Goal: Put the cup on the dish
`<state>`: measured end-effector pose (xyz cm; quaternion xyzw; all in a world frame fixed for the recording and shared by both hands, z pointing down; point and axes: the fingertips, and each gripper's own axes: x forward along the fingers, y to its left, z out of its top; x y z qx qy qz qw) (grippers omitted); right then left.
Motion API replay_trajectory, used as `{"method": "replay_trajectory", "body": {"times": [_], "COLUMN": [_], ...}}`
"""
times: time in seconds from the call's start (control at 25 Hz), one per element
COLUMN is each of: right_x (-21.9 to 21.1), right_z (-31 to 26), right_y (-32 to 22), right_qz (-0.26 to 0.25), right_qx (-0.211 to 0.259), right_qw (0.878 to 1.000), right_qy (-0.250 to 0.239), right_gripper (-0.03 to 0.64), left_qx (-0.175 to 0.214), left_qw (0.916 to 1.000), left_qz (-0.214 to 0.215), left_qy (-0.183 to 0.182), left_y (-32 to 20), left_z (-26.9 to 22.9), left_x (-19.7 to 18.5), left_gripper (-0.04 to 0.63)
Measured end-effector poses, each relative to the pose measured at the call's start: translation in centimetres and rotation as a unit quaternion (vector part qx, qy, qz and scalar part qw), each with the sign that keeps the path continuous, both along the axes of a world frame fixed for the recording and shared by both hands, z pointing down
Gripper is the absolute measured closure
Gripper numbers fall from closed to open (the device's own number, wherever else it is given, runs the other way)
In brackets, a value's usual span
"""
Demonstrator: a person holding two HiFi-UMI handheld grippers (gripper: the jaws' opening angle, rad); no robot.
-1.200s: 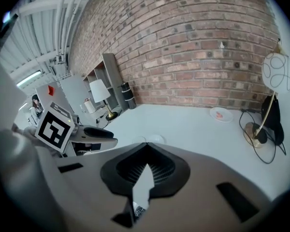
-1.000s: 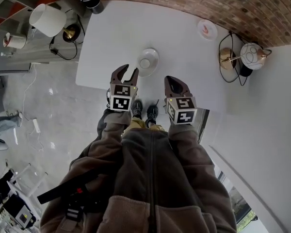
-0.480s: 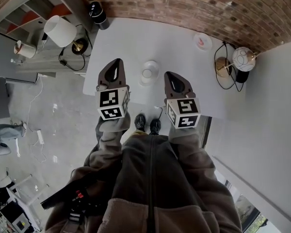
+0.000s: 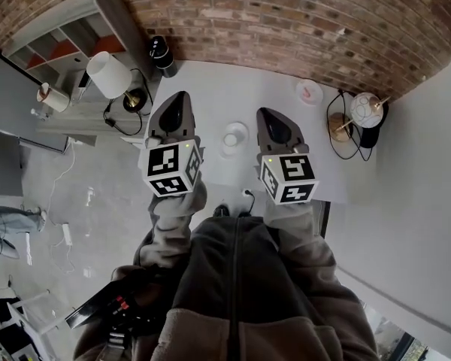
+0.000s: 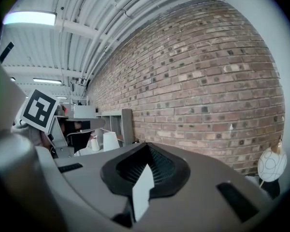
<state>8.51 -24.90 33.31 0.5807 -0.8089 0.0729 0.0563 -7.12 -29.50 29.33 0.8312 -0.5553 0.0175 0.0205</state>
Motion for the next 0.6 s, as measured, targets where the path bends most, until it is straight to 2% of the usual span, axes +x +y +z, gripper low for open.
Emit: {"method": "replay_trajectory", "body": {"times": [0.32,0.6], "right_x": [0.4,0.5], "right_z": [-4.9,-7.6], "right_y": [-0.6,-1.4], "right_qz": [0.000,-0.007], "right_qx": [0.044,0.070], "right_qw": [0.999,0.997], "right_qy": [-0.001,-0.012], "right_gripper": [0.615,0.615], "left_qx": [0.029,0.044], "left_qw": [0.9991,0.9972], "left_qz": [0.026,0.051], "left_qy": [0.015,0.033], "left_y": [0.4,0.6], "left_z": [-4.8,-7.1], "left_x": [1.9,2.5], "left_gripper": [0.591,0.591]}}
